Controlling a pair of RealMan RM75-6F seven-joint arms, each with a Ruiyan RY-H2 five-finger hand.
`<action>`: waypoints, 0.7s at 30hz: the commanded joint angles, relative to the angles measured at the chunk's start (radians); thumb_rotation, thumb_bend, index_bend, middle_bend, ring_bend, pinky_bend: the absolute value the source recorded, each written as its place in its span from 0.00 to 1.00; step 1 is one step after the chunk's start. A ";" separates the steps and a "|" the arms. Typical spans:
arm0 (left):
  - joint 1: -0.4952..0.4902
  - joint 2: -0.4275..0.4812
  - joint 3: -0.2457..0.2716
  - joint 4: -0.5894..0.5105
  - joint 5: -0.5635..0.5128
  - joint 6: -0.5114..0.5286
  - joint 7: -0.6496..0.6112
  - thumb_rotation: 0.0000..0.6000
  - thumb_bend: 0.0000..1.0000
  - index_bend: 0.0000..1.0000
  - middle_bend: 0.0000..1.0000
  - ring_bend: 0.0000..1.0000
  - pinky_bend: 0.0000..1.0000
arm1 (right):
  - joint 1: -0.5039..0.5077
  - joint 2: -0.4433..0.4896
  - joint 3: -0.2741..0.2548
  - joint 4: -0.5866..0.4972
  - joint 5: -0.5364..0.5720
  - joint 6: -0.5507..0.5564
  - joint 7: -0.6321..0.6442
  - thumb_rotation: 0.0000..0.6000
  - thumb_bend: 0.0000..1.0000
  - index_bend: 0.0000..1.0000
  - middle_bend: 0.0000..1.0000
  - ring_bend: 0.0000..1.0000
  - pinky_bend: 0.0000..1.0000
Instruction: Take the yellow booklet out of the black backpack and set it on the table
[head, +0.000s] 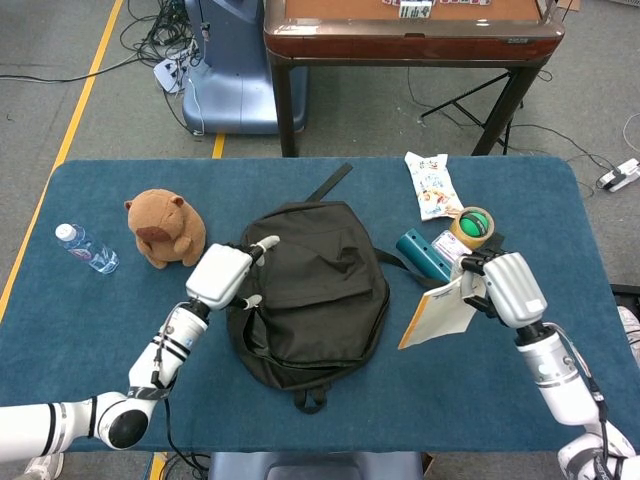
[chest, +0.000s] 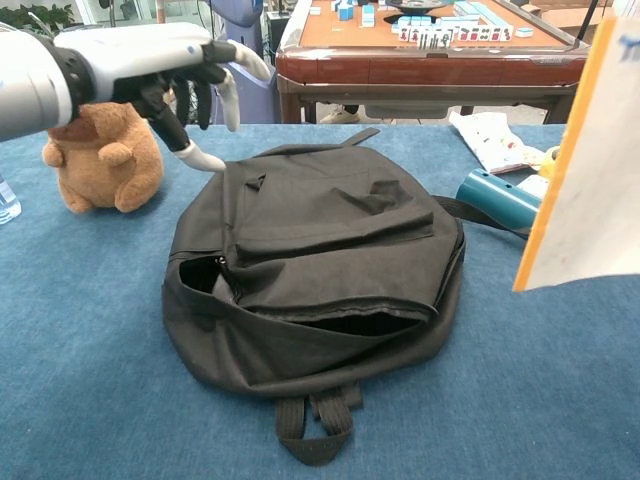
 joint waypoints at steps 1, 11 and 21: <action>0.033 0.023 0.009 0.016 0.037 0.027 -0.033 1.00 0.19 0.16 0.40 0.44 0.45 | 0.048 -0.045 0.005 0.033 0.060 -0.105 0.017 1.00 0.58 0.73 0.61 0.55 0.50; 0.082 0.070 0.034 0.019 0.041 0.045 -0.050 1.00 0.19 0.16 0.40 0.44 0.45 | 0.168 -0.150 0.064 0.128 0.223 -0.332 -0.052 1.00 0.35 0.13 0.14 0.13 0.21; 0.143 0.109 0.043 0.034 0.071 0.079 -0.107 1.00 0.19 0.17 0.40 0.44 0.44 | 0.161 -0.120 0.090 0.108 0.247 -0.287 -0.123 1.00 0.09 0.00 0.00 0.00 0.00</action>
